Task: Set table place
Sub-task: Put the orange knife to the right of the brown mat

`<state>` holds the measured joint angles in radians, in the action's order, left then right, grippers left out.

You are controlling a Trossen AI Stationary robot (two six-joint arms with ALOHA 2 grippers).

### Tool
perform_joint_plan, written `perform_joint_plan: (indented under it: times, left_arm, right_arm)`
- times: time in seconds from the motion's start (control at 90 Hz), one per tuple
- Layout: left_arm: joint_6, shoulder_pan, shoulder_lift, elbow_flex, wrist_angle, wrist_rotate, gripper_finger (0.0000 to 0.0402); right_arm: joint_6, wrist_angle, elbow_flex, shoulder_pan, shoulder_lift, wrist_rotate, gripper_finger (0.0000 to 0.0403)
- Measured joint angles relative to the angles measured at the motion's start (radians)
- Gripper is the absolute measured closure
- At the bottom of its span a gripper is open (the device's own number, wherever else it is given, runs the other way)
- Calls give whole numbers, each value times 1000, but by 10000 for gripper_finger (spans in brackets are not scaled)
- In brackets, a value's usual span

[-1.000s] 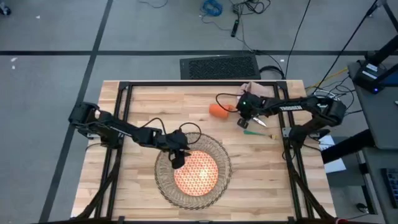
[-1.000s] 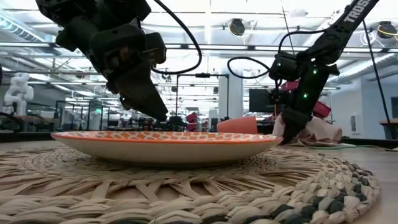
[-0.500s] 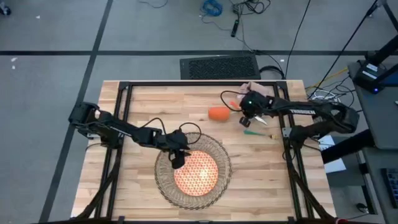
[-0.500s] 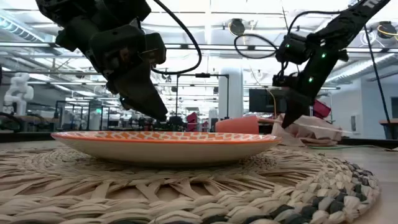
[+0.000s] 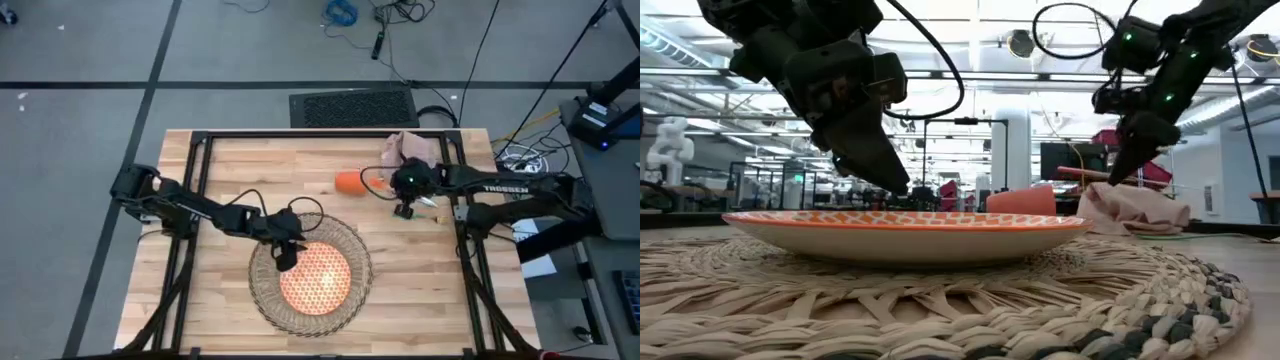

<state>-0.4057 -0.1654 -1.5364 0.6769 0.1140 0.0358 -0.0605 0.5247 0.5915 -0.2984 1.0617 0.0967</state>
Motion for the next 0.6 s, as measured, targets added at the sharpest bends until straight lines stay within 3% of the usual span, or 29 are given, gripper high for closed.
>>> perform_joint_plan:
  times: [0.344,0.6]
  left_arm:
    - [0,0,0,0,0,0,274]
    - [0,0,0,0,0,3,274]
  right_arm:
    - [75,3,43,310,-5,-15,385]
    - [21,8,121,519,63,84,385]
